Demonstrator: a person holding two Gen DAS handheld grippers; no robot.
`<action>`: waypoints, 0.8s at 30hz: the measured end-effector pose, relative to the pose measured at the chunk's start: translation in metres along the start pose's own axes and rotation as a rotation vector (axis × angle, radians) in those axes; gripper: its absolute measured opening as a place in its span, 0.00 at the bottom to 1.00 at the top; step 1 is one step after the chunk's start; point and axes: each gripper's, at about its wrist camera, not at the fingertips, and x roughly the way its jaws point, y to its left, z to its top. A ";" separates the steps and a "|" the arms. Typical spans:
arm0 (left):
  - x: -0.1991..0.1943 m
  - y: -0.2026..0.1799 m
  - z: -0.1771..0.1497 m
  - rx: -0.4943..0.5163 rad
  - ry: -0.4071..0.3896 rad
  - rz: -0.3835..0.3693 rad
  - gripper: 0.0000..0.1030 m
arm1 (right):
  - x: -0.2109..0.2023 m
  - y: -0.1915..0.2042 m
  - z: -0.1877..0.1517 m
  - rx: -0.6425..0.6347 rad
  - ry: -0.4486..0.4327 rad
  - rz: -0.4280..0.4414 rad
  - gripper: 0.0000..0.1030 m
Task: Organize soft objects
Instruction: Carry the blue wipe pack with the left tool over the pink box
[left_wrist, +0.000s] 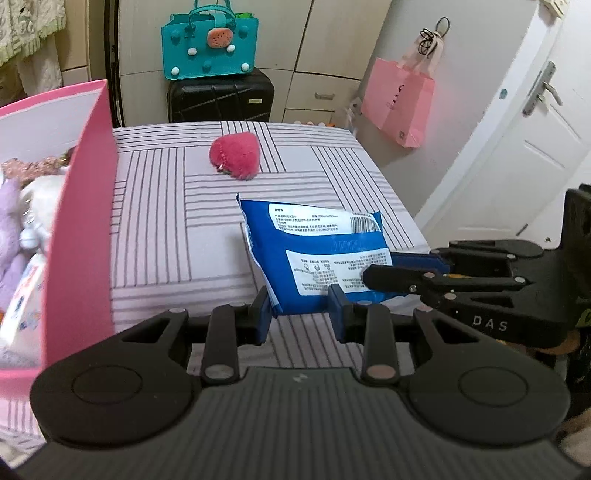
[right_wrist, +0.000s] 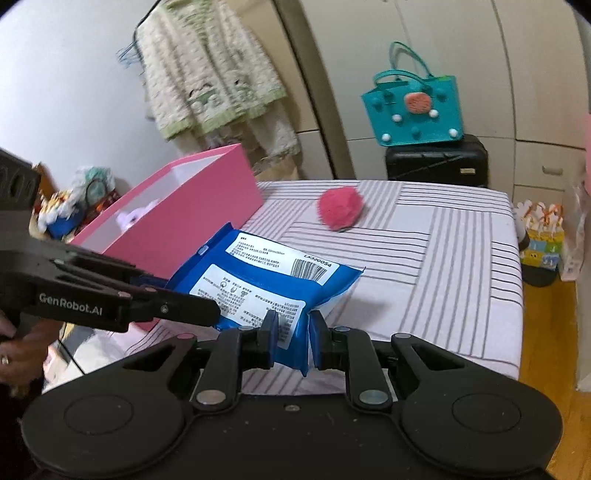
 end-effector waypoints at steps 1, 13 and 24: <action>-0.006 0.000 -0.003 0.008 0.000 0.001 0.29 | -0.003 0.006 0.000 -0.013 0.004 0.001 0.21; -0.080 0.008 -0.028 0.053 -0.076 0.027 0.29 | -0.034 0.077 0.000 -0.143 -0.039 0.008 0.21; -0.129 0.036 -0.036 0.054 -0.145 0.072 0.29 | -0.032 0.130 0.019 -0.228 -0.067 0.047 0.22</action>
